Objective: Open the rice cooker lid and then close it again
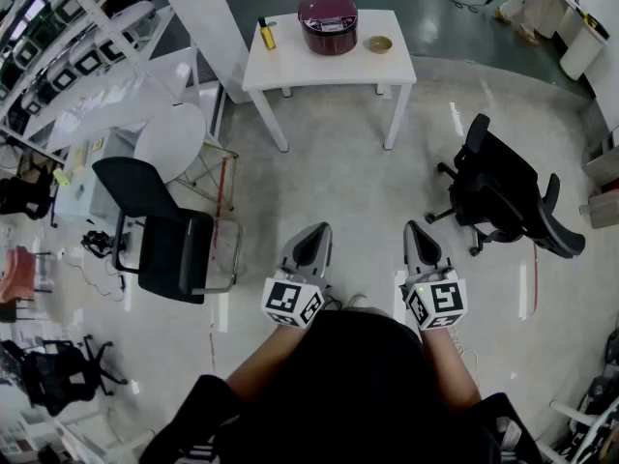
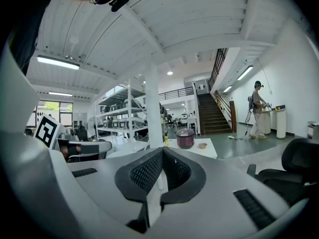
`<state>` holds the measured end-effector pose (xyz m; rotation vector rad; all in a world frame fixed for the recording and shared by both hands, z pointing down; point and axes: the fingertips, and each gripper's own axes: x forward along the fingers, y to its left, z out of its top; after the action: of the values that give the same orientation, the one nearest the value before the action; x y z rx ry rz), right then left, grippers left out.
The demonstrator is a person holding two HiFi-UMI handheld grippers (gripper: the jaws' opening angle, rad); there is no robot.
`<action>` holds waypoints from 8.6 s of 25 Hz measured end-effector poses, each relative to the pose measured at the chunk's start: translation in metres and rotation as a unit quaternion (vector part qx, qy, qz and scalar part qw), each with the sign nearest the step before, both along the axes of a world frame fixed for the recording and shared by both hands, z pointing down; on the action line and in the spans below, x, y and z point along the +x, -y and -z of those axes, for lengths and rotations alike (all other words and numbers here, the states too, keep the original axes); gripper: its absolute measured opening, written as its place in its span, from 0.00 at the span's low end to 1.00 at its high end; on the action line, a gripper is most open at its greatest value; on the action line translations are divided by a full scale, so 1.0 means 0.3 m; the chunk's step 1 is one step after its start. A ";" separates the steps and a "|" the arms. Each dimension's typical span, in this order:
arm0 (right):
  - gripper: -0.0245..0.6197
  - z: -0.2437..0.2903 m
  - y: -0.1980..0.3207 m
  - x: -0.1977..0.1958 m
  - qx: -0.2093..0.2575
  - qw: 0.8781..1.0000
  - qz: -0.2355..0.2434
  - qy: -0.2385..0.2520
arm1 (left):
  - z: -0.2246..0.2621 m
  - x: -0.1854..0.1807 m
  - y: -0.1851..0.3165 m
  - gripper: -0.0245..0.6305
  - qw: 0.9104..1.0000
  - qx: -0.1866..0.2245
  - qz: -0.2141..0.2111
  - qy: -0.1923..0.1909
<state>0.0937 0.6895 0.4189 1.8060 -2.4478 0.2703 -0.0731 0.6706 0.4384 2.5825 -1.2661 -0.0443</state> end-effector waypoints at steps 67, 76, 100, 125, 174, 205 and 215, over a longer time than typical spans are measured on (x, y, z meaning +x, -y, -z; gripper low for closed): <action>0.35 -0.161 0.435 0.199 -0.059 0.998 0.003 -0.006 | -0.013 0.047 0.512 0.35 0.998 0.035 -0.042 -0.026; 0.37 -0.101 0.879 0.217 -0.055 0.998 -0.015 0.000 | -0.043 -0.016 0.931 0.36 0.998 0.011 -0.053 -0.029; 0.39 -0.135 1.516 0.007 -0.091 0.995 -0.016 -0.036 | -0.140 -0.118 1.585 0.39 0.990 -0.033 -0.110 -0.084; 0.39 -0.241 2.071 -0.119 -0.096 0.989 0.111 0.025 | -0.210 -0.213 1.934 0.40 0.997 -0.059 0.006 -0.043; 0.29 -0.358 2.820 -0.006 -0.149 0.981 0.124 -0.008 | -0.195 0.152 2.722 0.41 0.996 -0.032 -0.076 -0.026; 0.04 -0.626 2.886 -0.136 -0.251 0.960 0.084 -0.093 | -0.259 0.010 2.811 0.41 0.993 -0.043 -0.101 -0.036; 0.04 -0.628 2.881 -0.138 -0.241 0.962 0.050 -0.117 | -0.262 -0.009 2.823 0.41 0.992 -0.046 -0.112 -0.040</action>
<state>0.0524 -0.1747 0.6072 1.4144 -2.0699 0.5539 -0.0757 -0.1762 0.5169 2.5973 -0.9232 -0.0443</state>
